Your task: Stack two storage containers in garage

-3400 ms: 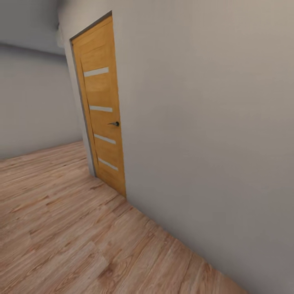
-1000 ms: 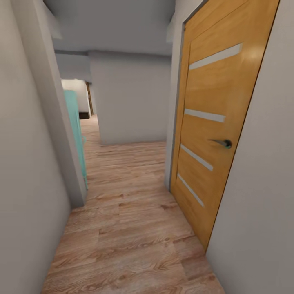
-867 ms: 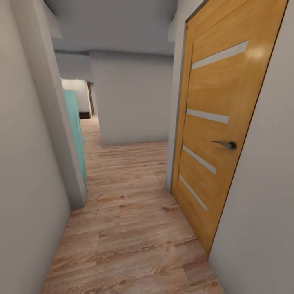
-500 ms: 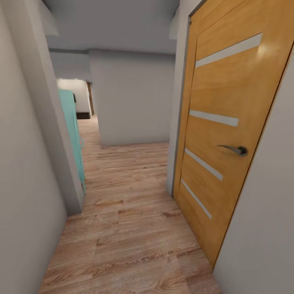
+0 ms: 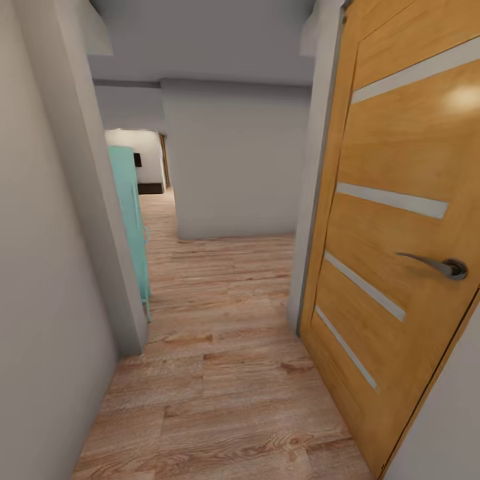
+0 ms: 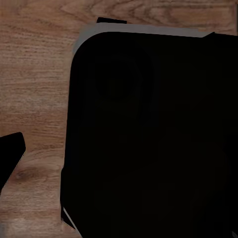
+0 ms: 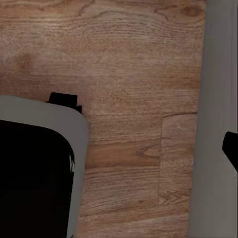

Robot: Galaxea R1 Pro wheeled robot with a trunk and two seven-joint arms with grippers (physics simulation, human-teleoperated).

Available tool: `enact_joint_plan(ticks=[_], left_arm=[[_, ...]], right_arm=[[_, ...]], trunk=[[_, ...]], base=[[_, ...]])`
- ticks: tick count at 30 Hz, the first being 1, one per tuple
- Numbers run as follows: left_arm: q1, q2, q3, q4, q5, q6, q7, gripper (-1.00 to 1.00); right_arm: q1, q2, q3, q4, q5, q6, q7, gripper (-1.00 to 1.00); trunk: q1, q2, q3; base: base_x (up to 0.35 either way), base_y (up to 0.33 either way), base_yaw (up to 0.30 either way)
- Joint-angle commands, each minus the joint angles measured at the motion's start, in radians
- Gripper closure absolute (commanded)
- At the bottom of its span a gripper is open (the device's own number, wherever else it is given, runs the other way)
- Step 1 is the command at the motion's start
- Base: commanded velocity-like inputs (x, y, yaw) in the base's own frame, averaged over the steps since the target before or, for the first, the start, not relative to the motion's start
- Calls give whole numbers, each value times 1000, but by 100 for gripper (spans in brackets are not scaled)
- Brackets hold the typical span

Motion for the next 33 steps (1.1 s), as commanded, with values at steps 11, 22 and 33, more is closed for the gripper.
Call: enact_joint_plan(ticks=[11, 22, 33], left_arm=[[0, -1, 1, 0, 7, -3, 1, -100], [0, 0, 1, 0, 8, -3, 1, -100], [0, 0, 1, 0, 8, -3, 1, -100]], right_arm=[[0, 0, 8, -4, -8, 4, -6, -100], [0, -1, 8, -4, -8, 0, -7, -100], [0, -1, 8, -4, -8, 2, -6, -100]], trunk=[[1, 0, -1], [1, 0, -1], [1, 0, -1]], base=[[322, 0, 12], [322, 0, 124], [322, 0, 3]])
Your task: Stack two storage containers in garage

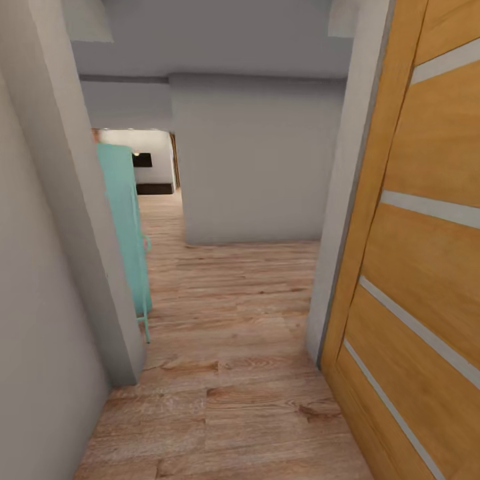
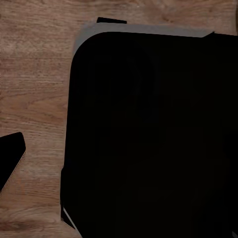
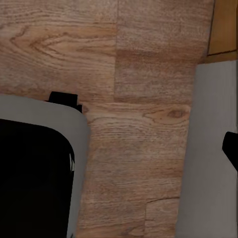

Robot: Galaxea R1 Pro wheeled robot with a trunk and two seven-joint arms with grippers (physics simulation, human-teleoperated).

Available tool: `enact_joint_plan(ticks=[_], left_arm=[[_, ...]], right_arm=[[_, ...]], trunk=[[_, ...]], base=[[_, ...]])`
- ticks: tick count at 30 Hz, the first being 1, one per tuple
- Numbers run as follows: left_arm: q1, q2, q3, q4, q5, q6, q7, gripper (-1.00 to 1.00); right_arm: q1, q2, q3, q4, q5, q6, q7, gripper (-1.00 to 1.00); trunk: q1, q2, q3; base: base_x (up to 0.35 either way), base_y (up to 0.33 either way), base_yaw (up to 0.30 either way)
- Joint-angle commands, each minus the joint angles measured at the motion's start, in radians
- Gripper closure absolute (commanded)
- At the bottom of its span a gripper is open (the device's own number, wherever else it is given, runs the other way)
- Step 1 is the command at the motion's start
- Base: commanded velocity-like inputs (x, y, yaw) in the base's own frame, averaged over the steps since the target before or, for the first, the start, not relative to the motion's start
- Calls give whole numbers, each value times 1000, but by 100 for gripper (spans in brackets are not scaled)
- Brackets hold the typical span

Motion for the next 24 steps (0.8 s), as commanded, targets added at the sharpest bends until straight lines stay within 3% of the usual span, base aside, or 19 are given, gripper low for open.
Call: enact_joint_plan(ticks=[1, 20, 21, 24], left_arm=[[0, 0, 1, 0, 8, -3, 1, -100], [0, 0, 1, 0, 8, -3, 1, -100], [0, 0, 1, 0, 8, -3, 1, -100], [0, 0, 1, 0, 8, -3, 1, -100]], right_arm=[[0, -1, 8, -4, -8, -1, -7, -100], [0, 0, 8, -4, -8, 3, -4, -100], [0, 0, 8, -4, -8, 3, 7, -100], [0, -4, 8, -3, -11, 5, 122, -100]], trunk=[[1, 0, -1], [1, 0, -1], [1, 0, -1], [1, 0, -1]], base=[[322, 0, 0], [322, 0, 0], [322, 0, 0], [322, 0, 0]])
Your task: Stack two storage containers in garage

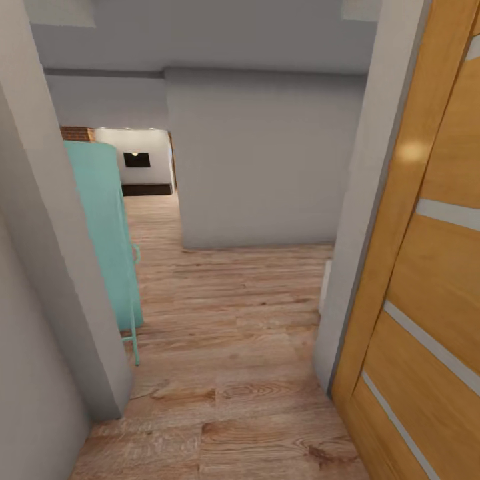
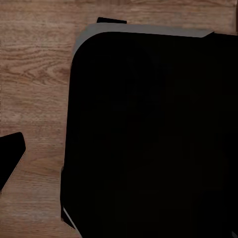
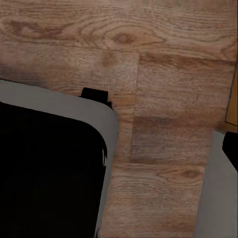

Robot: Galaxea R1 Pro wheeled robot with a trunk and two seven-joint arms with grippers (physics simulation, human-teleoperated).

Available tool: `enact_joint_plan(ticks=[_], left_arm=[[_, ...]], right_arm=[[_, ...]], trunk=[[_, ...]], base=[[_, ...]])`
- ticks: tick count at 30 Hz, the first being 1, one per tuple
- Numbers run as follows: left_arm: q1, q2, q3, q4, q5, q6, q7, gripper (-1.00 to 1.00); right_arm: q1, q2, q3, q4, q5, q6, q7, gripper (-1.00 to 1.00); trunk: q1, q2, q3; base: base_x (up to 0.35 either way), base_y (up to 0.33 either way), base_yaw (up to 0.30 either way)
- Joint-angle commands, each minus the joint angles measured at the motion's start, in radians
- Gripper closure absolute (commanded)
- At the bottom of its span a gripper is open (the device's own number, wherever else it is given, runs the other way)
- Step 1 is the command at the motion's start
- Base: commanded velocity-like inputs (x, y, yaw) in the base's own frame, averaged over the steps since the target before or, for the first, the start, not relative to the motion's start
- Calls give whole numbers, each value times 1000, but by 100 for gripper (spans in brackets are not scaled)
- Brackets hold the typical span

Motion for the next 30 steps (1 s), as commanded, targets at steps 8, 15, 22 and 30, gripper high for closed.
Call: enact_joint_plan(ticks=[8, 15, 22, 30], left_arm=[[0, 0, 1, 0, 8, -3, 1, -100], [0, 0, 1, 0, 9, -3, 1, -100], [0, 0, 1, 0, 9, -3, 1, -100], [0, 0, 1, 0, 9, -3, 1, -100]], right_arm=[[0, 0, 8, -1, -13, 0, 97, -100], [0, 0, 9, -1, -12, 0, 100, -100], [0, 3, 9, -1, -10, 0, 99, -100], [0, 2, 9, -1, -9, 0, 99, -100]], trunk=[[1, 0, -1], [1, 0, -1], [1, 0, -1], [1, 0, -1]], base=[[322, 0, 0], [322, 0, 0], [322, 0, 114], [322, 0, 172]])
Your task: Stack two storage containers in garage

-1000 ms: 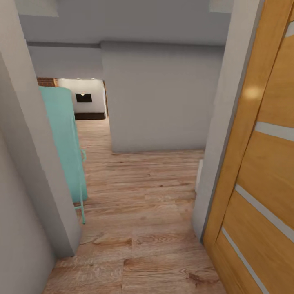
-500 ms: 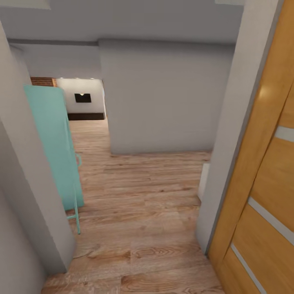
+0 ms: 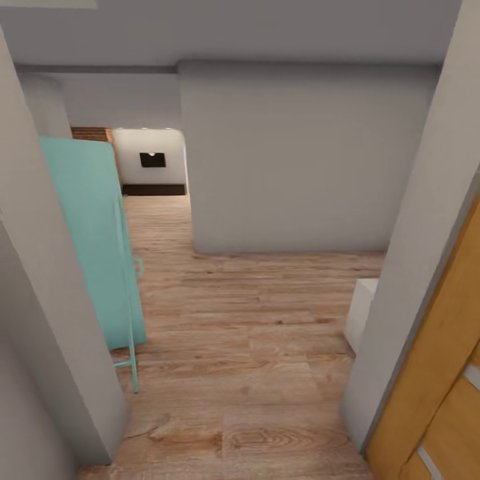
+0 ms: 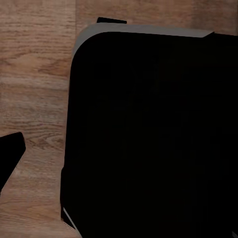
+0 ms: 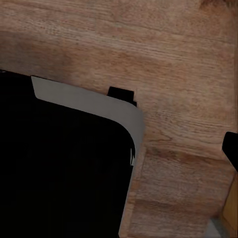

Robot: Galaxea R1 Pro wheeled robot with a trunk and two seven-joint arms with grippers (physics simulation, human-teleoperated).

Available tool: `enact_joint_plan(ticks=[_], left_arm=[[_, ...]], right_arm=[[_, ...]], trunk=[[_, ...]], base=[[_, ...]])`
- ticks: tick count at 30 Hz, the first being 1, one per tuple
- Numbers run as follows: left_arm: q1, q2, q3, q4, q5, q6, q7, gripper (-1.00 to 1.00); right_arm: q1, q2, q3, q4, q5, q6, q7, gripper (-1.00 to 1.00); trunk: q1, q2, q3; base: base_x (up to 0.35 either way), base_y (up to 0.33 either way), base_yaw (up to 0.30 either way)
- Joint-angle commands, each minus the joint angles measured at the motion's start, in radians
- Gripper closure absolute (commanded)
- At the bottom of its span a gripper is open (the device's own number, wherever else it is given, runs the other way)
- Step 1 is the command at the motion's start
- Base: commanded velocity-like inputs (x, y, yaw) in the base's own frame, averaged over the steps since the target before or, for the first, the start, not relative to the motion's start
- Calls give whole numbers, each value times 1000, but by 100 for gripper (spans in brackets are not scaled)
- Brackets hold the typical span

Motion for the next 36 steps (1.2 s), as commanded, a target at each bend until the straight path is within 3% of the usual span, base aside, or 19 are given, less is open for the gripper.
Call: enact_joint_plan(ticks=[1, 36], left_arm=[[0, 0, 1, 0, 8, -3, 1, -100], [0, -1, 1, 0, 8, -3, 1, -100]], right_arm=[[0, -1, 6, -1, -11, -3, 3, -100], [0, -2, 6, -1, -11, -3, 3, -100]], trunk=[[1, 0, -1], [1, 0, -1]], base=[[322, 0, 22], [322, 0, 1]])
